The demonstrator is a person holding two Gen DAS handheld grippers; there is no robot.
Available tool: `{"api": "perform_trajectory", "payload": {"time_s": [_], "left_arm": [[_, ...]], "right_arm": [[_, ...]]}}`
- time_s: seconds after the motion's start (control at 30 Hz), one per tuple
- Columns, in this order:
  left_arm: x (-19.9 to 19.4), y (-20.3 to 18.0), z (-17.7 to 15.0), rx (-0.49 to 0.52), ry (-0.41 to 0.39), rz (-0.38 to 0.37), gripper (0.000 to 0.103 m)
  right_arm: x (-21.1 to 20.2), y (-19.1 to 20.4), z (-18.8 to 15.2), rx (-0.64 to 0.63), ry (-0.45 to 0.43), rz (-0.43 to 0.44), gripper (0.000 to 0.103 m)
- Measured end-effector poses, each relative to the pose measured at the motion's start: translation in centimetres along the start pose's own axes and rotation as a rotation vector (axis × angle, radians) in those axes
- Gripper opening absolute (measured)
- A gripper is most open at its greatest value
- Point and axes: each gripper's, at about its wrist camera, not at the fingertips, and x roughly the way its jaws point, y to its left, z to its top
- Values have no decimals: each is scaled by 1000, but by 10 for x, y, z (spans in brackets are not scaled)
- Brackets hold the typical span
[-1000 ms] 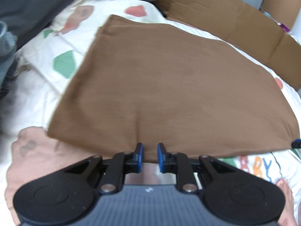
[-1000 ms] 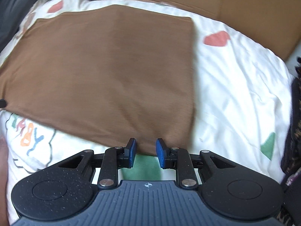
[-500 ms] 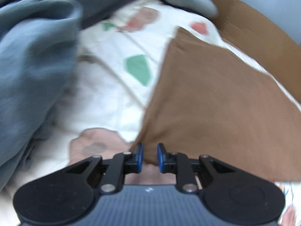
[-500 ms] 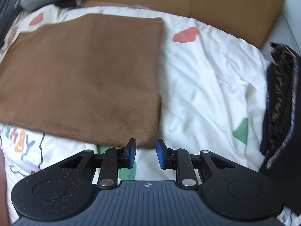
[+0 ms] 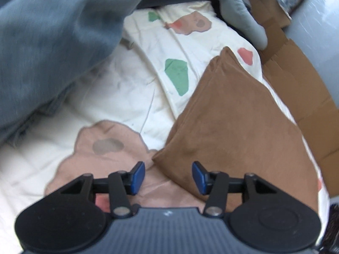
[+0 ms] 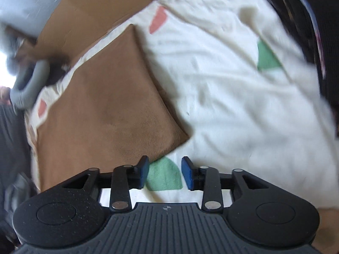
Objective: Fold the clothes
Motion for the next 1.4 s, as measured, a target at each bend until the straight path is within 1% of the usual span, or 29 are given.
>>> {"api": "perform_trajectory", "payload": {"time_s": [0.13, 0.2, 0.3, 0.33, 0.4, 0.43, 0.47, 0.5, 0.53, 0.6, 0.7, 0.77, 0.83, 0.87, 0.9, 0.93, 1.13, 1.23, 1.3, 1.33, 1.37, 1.4], "left_arm": [[7, 10, -1, -91, -3, -45, 52], [7, 17, -2, -157, -11, -78, 52], [8, 26, -4, -260, -17, -129, 52], [9, 29, -6, -283, -17, -142, 50], [10, 33, -8, -319, -18, -165, 41], [11, 36, -9, -340, -16, -178, 29], [11, 39, -10, -362, -13, -194, 14], [11, 42, -10, -384, -13, -207, 10], [11, 44, -11, -396, -19, -213, 9], [8, 47, -10, -399, -35, -220, 9], [10, 51, -10, -415, -24, -244, 11], [12, 55, -10, -434, -24, -245, 16], [14, 58, -11, -451, -28, -254, 29], [16, 60, -11, -460, -30, -261, 32], [17, 62, -11, -470, -30, -271, 33], [19, 63, -11, -477, -31, -280, 34], [32, 63, -5, -474, -29, -324, 34], [36, 61, -4, -473, -29, -329, 34], [38, 62, -5, -483, -31, -331, 32], [38, 63, -5, -492, -30, -337, 30], [39, 64, -6, -499, -27, -342, 25], [39, 65, -6, -506, -23, -349, 20]], "right_arm": [[12, -17, -2, 128, -23, 76, 45], [17, -26, -1, 193, -41, 108, 45], [24, -34, 2, 255, -76, 153, 44], [25, -36, 2, 274, -88, 163, 42], [28, -41, 4, 320, -105, 183, 38], [30, -44, 4, 338, -106, 187, 26], [31, -46, 5, 356, -106, 191, 12], [31, -48, 6, 364, -107, 199, 12], [30, -49, 6, 357, -108, 213, 7], [24, -50, 6, 346, -115, 254, 5], [21, -52, 6, 353, -109, 292, 5], [21, -53, 6, 360, -103, 313, 8], [23, -55, 5, 367, -94, 305, 10], [26, -56, 4, 375, -87, 304, 20], [29, -59, 3, 386, -80, 309, 27], [32, -60, 1, 395, -78, 318, 31], [41, -61, 2, 414, -100, 355, 32], [48, -57, 4, 403, -104, 360, 33], [52, -55, 6, 404, -111, 365, 33], [54, -55, 6, 411, -117, 369, 32], [55, -54, 6, 414, -122, 373, 31], [55, -54, 7, 415, -126, 375, 21]]}}
